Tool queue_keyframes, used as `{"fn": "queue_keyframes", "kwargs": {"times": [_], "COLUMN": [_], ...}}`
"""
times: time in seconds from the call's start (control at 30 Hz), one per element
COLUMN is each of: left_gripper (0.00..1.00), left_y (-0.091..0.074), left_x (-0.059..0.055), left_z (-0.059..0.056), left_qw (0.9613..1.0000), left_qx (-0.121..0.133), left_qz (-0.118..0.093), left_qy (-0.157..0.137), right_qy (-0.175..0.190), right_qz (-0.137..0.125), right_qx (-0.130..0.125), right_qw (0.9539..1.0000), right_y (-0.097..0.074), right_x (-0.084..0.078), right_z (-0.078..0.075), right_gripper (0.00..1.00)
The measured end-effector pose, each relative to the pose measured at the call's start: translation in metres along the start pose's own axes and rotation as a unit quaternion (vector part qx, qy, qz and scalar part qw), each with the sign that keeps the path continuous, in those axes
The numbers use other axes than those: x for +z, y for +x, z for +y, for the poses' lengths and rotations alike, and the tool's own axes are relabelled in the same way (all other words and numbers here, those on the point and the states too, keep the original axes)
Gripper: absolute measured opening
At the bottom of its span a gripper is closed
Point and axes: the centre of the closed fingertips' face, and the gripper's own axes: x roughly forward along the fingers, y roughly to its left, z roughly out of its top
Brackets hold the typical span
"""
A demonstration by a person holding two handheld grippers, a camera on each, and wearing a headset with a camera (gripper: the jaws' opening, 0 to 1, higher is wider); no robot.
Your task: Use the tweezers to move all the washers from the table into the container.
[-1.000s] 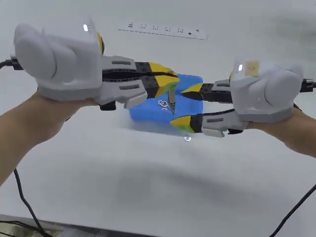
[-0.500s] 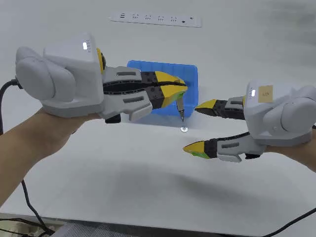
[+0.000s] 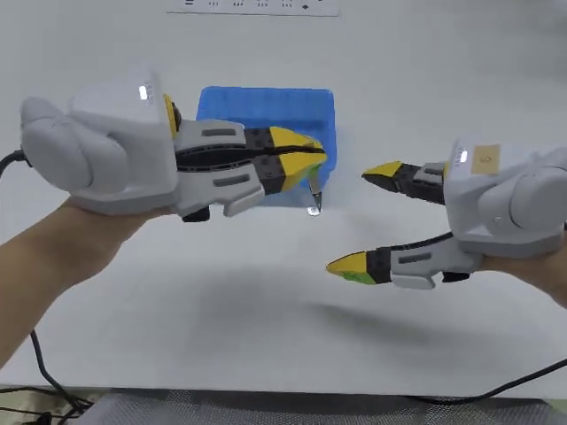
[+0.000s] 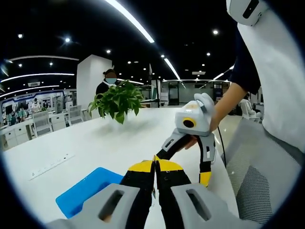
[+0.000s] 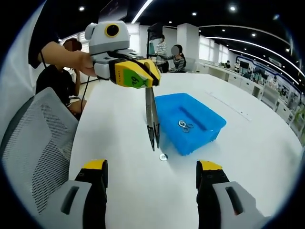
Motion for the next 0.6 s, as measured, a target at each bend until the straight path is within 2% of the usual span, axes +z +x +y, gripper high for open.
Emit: {"fn": "queue_keyframes", "kwargs": {"times": [0.2, 0.33, 0.6], "left_gripper": [0.05, 0.05, 0.05], "left_y": [0.004, 0.007, 0.015], "left_x": [-0.009, -0.008, -0.015], "left_z": [0.003, 0.003, 0.004], "left_qw": [0.9999, 1.0000, 0.9998], "left_qx": [-0.001, -0.004, -0.012], "left_qz": [0.010, 0.007, 0.017], "left_qy": [0.000, -0.001, 0.003], "right_qy": [0.018, 0.029, 0.045], "right_qz": [-0.002, -0.016, -0.025], "right_qx": [-0.006, -0.013, -0.009], "right_qw": [0.9998, 0.9994, 0.9986], "right_y": [0.001, 0.000, -0.002], "right_x": [-0.009, -0.008, -0.008], "right_z": [0.002, 0.003, 0.008], "right_gripper": [0.91, 0.97, 1.00]}}
